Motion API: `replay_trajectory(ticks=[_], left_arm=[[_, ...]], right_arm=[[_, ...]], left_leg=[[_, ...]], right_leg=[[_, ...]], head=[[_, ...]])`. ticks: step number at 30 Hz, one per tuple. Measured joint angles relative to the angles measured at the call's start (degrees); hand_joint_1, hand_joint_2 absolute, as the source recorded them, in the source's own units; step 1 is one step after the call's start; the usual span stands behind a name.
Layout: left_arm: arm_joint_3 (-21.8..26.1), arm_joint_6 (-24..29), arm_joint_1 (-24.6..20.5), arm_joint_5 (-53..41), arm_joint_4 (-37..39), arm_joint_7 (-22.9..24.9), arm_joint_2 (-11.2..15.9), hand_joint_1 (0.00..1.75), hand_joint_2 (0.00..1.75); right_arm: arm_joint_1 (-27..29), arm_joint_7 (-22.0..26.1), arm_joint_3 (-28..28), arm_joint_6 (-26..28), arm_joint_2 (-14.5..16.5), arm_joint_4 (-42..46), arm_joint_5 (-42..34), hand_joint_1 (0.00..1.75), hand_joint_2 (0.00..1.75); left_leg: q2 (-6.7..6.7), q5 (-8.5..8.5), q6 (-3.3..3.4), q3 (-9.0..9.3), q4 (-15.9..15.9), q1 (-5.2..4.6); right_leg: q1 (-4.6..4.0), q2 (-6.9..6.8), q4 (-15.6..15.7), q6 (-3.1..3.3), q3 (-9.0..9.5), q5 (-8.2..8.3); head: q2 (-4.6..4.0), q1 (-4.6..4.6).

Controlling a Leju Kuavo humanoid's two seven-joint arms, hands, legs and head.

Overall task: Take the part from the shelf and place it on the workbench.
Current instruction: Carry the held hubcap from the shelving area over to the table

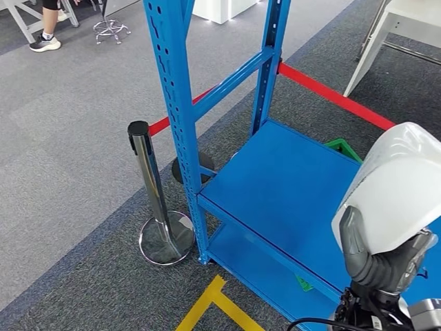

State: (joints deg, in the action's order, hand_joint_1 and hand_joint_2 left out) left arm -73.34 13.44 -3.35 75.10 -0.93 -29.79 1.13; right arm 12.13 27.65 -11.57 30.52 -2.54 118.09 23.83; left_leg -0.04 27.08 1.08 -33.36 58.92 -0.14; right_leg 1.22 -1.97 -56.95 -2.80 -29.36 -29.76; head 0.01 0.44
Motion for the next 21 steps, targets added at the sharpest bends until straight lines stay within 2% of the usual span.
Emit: replay_trajectory(ticks=[8, 15, 21], left_arm=[[0.03, 0.33, 0.05, 0.0, -0.33, 0.11, 0.36, 0.0, 1.75], [0.01, 0.14, 0.08, 0.0, -0.63, 0.32, 0.79, 0.0, 1.75], [-0.02, 0.09, 0.09, 0.0, -0.73, 0.86, 1.33, 0.0, 1.75]], right_arm=[[0.19, 0.45, -0.8, -0.42, 0.0, 0.0, -0.22, 1.75, 1.75], [0.57, 0.4, -1.17, 2.05, 0.0, 0.02, 5.25, 1.75, 1.75], [0.92, 0.13, -1.44, 2.76, 0.0, 0.07, 6.45, 1.75, 1.75]], left_leg=[[0.0, 0.01, -0.01, -0.01, 0.0, 0.0], [0.0, 0.01, 0.01, 0.0, 0.02, -0.07], [0.0, 0.15, 0.22, -0.01, 0.13, -0.35]], right_leg=[[0.0, 0.0, 0.0, 0.0, -0.02, -0.01], [0.06, -0.01, 0.04, -0.02, -0.01, 0.02], [0.35, 0.0, 0.05, -0.23, 0.0, 0.06]], head=[[-0.01, 0.02], [-0.01, 0.01], [-0.01, -0.01]])
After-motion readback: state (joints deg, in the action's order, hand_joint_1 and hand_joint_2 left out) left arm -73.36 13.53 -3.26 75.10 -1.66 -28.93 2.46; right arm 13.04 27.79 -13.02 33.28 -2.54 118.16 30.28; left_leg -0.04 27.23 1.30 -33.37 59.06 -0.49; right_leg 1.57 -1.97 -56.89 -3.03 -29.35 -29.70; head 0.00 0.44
